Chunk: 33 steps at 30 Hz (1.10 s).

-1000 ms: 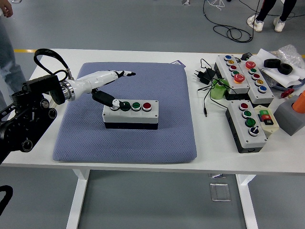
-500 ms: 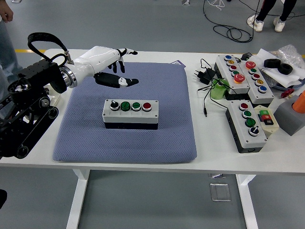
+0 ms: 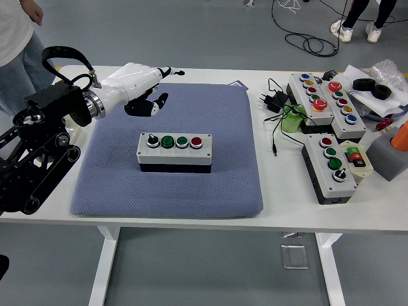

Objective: Pick up the button,place it on the desk,press the button,press the button

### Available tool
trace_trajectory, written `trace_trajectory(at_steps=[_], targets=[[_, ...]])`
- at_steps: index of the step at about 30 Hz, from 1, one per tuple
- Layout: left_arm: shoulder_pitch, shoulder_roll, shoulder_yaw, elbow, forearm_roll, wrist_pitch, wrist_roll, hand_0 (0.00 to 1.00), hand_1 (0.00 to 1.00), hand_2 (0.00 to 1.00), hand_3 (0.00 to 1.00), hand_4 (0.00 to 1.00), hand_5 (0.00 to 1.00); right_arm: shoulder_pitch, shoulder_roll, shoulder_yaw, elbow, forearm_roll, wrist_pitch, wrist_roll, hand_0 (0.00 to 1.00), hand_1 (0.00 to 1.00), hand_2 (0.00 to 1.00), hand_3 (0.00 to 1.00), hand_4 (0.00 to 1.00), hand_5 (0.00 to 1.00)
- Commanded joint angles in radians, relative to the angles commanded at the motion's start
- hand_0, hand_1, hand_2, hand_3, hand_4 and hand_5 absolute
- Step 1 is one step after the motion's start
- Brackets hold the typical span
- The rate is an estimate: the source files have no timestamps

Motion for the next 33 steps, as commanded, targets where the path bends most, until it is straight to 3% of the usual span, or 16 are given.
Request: trace_trajectory(at_steps=[4, 10, 14, 25, 33], targets=[[0.003, 0.012, 0.021, -0.023, 0.017, -0.045, 0.016, 0.021, 0.002, 0.012, 0.946, 0.247, 0.002, 0.0, 0.0, 0.001, 0.0, 0.001, -0.001, 0.0, 0.649, 0.637, 0.669, 0.582, 0.381, 0.243], [0.0, 0.05, 0.085, -0.08, 0.039, -0.174, 0.042, 0.025, 0.002, 0.01, 0.938, 0.26, 0.002, 0.0, 0.0, 0.0, 0.0, 0.002, -0.001, 0.0, 0.649, 0.637, 0.669, 0.582, 0.381, 0.242], [-0.01, 0.081, 0.132, -0.095, 0.015, -0.226, 0.049, 0.027, 0.002, 0.011, 0.938, 0.267, 0.002, 0.0, -0.001, -0.002, 0.0, 0.006, -0.001, 0.001, 0.649, 0.636, 0.669, 0.582, 0.381, 0.242], [-0.011, 0.093, 0.16, -0.085, 0.02, -0.287, 0.046, 0.031, 0.002, 0.012, 0.914, 0.277, 0.002, 0.001, -0.002, 0.002, 0.0, 0.0, 0.0, 0.0, 0.649, 0.637, 0.668, 0.582, 0.381, 0.241], [-0.009, 0.091, 0.169, -0.1, 0.014, -0.284, 0.044, 0.037, 0.002, 0.019, 0.912, 0.285, 0.002, 0.0, -0.002, 0.003, 0.0, 0.001, -0.001, 0.0, 0.649, 0.637, 0.669, 0.582, 0.38, 0.241]])
